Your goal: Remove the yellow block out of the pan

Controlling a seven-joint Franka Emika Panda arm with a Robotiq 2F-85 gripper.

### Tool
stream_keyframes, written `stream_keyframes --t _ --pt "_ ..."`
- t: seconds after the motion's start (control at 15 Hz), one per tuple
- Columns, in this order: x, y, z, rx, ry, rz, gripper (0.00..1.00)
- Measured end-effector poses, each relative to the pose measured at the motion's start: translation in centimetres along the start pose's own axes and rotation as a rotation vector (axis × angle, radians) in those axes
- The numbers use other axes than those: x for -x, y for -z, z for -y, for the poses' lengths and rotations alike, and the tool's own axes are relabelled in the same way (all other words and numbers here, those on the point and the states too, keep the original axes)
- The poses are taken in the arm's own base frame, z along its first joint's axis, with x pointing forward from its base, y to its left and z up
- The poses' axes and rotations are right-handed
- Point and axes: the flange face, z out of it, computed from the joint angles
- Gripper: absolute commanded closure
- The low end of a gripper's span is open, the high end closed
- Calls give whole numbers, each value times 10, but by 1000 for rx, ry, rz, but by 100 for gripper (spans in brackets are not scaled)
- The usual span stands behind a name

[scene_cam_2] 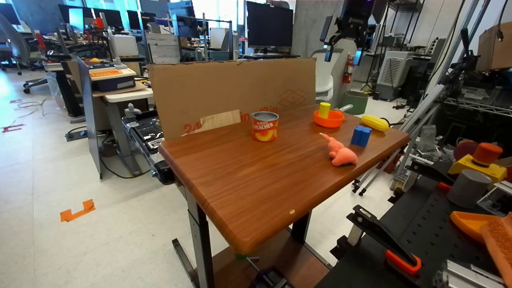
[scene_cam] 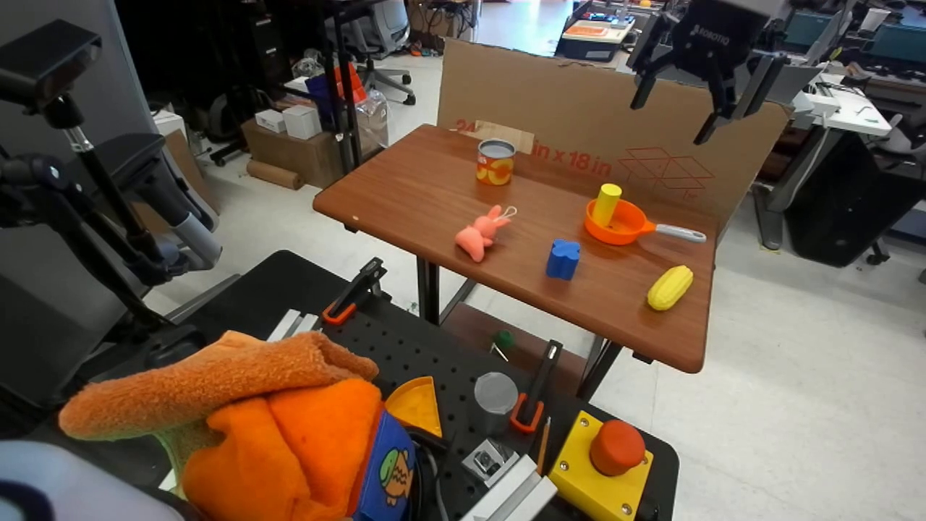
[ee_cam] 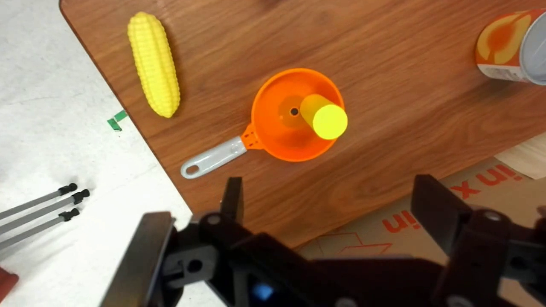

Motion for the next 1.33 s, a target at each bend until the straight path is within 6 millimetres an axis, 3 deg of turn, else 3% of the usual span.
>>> stream_keyframes --t 0.4,0.8,0.87,0.93,1.33 --pt "-12 -57 7 20 -5 60 0" --pt "-8 -96 15 40 -6 115 0" --pt "-7 -101 17 44 -5 121 25" --pt "-6 -107 19 46 -5 123 28" --pt "-10 -125 30 51 -3 99 73"
